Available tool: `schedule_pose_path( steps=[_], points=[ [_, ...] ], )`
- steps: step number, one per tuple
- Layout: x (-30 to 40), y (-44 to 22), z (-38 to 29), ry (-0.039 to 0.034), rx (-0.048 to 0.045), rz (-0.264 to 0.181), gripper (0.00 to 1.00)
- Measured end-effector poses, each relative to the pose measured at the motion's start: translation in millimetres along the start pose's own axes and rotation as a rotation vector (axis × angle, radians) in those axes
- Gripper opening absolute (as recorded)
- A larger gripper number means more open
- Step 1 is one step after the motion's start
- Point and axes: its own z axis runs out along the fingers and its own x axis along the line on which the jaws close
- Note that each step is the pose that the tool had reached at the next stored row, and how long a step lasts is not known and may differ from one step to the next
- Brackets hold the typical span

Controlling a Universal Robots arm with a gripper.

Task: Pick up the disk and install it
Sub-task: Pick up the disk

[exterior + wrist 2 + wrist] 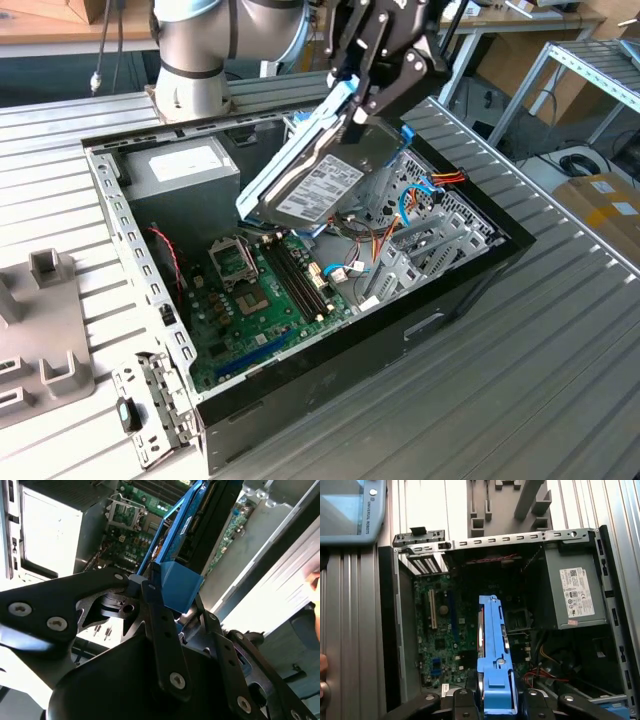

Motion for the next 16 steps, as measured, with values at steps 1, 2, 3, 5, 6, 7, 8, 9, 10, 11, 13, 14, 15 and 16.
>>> schedule_pose_path(
  steps=[1,2,3,5,6,7,8,9,10,11,13,14,15,16],
  points=[
    [0.4,-4.1,-0.7,0.0003,-0.0033,0.000,0.37],
    [0.9,-8.8,-1.5,0.0007,-0.0072,0.000,0.37],
    [1.8,-17.8,-3.0,0.0014,-0.0143,0.000,0.37],
    [3.4,-27.9,-4.7,0.0021,-0.0223,0.001,0.37],
    [4.0,-31.9,-5.4,0.0025,-0.0255,0.001,0.37],
    [4.9,-36.7,-6.3,0.0030,-0.0294,0.001,0.37],
    [5.6,-40.4,-6.9,0.0033,-0.0323,0.001,0.37],
    [7.0,-47.0,-8.1,0.0038,-0.0375,0.001,0.37],
    [7.9,-52.1,-8.9,0.0041,-0.0411,0.001,0.37],
    [8.3,-55.5,-9.5,0.0042,-0.0435,0.002,0.37],
    [9.3,-62.4,-10.7,0.0046,-0.0478,0.002,0.37],
    [9.8,-66.2,-11.8,0.0050,-0.0497,0.002,0.37],
    [10.0,-68.5,-12.8,0.0051,-0.0504,0.002,0.37],
    [10.1,-70.2,-13.7,0.0051,-0.0511,0.002,0.37]
  ],
)
